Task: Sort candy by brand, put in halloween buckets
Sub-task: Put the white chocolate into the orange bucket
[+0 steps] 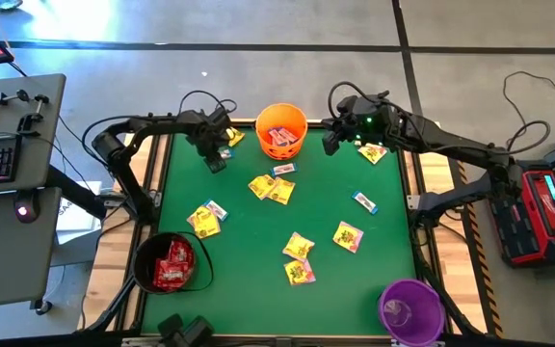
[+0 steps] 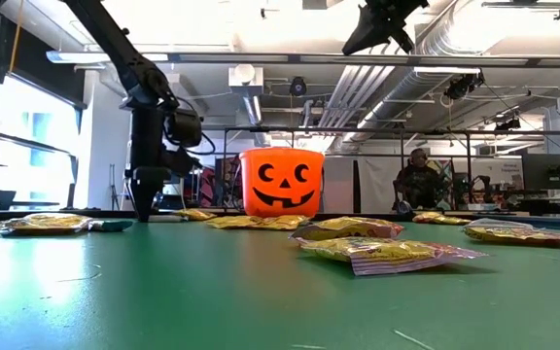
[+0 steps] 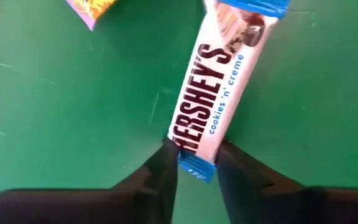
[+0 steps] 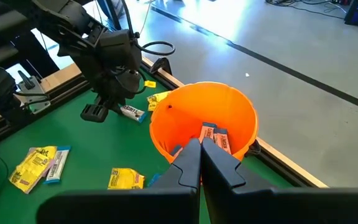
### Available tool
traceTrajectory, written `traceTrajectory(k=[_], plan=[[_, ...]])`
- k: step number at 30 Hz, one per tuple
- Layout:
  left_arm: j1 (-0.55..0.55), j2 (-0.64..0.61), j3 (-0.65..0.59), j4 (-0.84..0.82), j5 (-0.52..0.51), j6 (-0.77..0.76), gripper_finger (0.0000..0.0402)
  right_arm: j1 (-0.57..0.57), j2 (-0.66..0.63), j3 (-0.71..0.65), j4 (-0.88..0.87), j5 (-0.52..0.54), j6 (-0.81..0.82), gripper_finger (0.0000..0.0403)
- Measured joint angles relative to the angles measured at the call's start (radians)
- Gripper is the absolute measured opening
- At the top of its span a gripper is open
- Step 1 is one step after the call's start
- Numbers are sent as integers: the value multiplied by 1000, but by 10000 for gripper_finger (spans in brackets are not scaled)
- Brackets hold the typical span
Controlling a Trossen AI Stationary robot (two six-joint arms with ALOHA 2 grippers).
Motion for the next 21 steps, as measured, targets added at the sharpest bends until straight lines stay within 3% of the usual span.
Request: traceTrajectory(k=[10, 21], plan=[[8, -7, -2, -14, 44, -32, 6, 0, 0, 0, -2, 0, 0, 0], [11, -108, -7, -27, 69, -34, 1, 0, 0, 0, -2, 0, 0, 0]])
